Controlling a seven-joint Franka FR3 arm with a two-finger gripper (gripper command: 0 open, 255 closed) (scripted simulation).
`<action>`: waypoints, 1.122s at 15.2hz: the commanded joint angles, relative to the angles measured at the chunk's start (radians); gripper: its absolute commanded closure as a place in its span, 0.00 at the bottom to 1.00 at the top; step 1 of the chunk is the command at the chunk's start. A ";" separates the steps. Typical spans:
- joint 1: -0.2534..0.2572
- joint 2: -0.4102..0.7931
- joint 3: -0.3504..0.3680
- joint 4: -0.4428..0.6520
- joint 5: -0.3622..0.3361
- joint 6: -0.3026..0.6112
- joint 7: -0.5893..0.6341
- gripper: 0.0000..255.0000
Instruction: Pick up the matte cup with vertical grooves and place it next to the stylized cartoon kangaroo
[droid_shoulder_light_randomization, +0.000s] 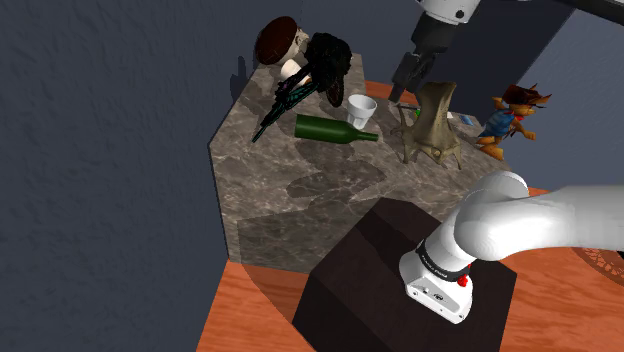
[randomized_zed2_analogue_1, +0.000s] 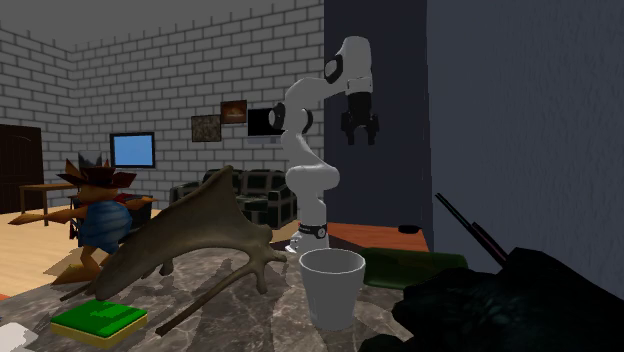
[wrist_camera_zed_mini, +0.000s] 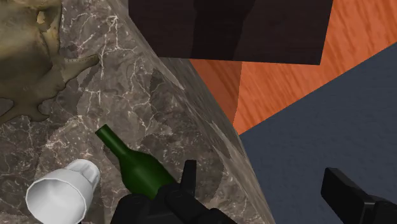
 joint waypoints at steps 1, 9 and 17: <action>0.000 0.000 0.000 0.000 0.000 0.000 0.000 0.00; -0.029 0.140 -0.091 -0.082 -0.100 0.242 -0.114 0.00; -0.050 0.357 -0.185 -0.078 -0.169 0.486 -0.216 0.00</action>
